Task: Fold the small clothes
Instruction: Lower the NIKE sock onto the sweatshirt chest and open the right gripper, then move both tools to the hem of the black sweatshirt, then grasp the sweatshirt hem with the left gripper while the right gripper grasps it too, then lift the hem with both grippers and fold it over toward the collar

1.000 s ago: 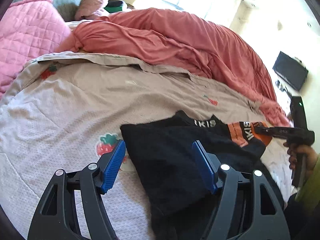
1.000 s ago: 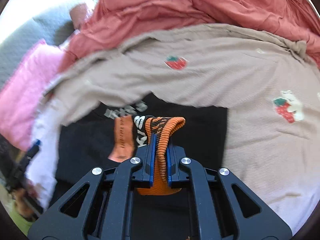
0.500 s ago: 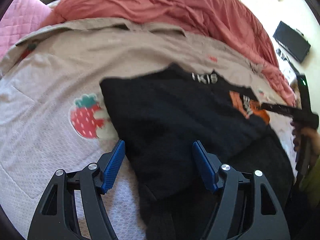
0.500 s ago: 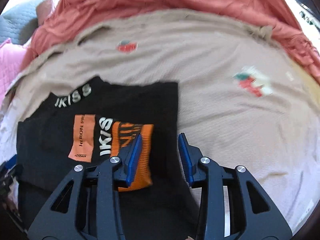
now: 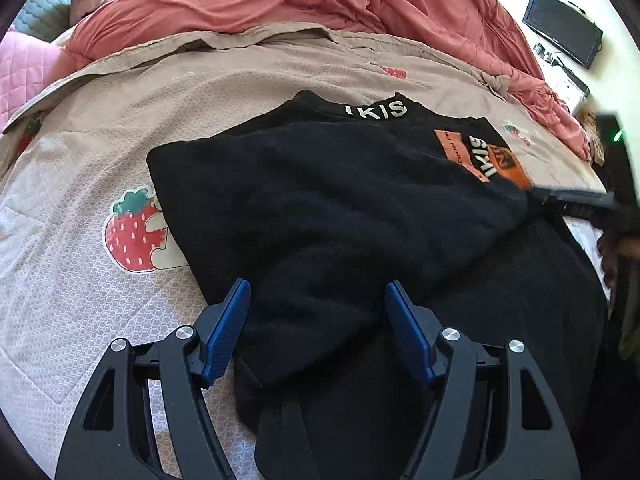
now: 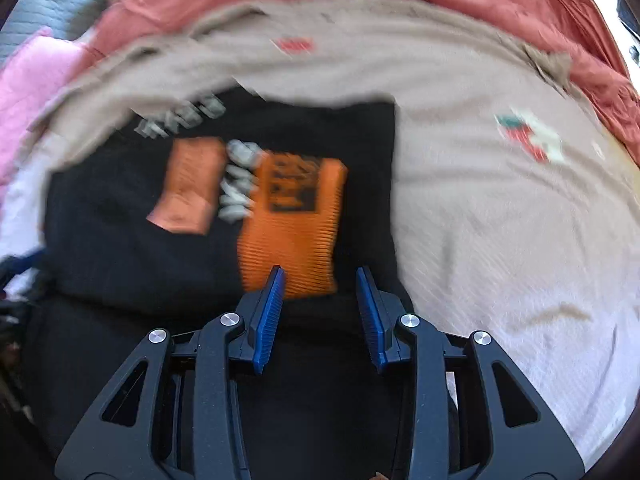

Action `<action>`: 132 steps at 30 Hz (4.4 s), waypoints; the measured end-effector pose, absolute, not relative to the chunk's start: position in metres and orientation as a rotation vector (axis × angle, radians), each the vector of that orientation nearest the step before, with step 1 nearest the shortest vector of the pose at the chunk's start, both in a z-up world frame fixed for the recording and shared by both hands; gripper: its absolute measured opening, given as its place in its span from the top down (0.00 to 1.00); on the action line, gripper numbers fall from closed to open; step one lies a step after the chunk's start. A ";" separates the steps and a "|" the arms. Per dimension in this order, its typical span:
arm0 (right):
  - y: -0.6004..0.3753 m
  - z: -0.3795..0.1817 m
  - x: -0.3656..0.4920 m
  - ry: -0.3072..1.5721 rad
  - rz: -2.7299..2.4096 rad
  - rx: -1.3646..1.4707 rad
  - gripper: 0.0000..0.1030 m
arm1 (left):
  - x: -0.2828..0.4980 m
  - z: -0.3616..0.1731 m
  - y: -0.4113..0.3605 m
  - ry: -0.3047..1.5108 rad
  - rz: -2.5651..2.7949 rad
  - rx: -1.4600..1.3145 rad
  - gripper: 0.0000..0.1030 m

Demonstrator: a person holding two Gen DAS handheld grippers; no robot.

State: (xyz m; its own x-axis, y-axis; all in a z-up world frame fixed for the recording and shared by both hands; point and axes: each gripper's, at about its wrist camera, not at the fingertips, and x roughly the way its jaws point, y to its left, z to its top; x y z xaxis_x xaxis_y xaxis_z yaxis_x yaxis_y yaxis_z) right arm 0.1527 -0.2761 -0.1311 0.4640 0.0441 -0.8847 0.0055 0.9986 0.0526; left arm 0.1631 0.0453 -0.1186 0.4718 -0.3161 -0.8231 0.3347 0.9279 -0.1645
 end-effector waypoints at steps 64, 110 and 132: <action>-0.365 -0.040 0.011 0.905 0.123 0.141 0.12 | 0.044 -0.038 0.078 0.938 -0.198 -0.056 0.06; -0.354 -0.134 -0.006 1.388 0.175 0.195 0.82 | -0.013 -0.109 0.085 1.345 -0.192 -0.234 0.62; -0.372 -0.067 0.052 1.036 0.273 0.400 0.97 | 0.053 -0.040 0.099 1.090 -0.189 -0.275 0.90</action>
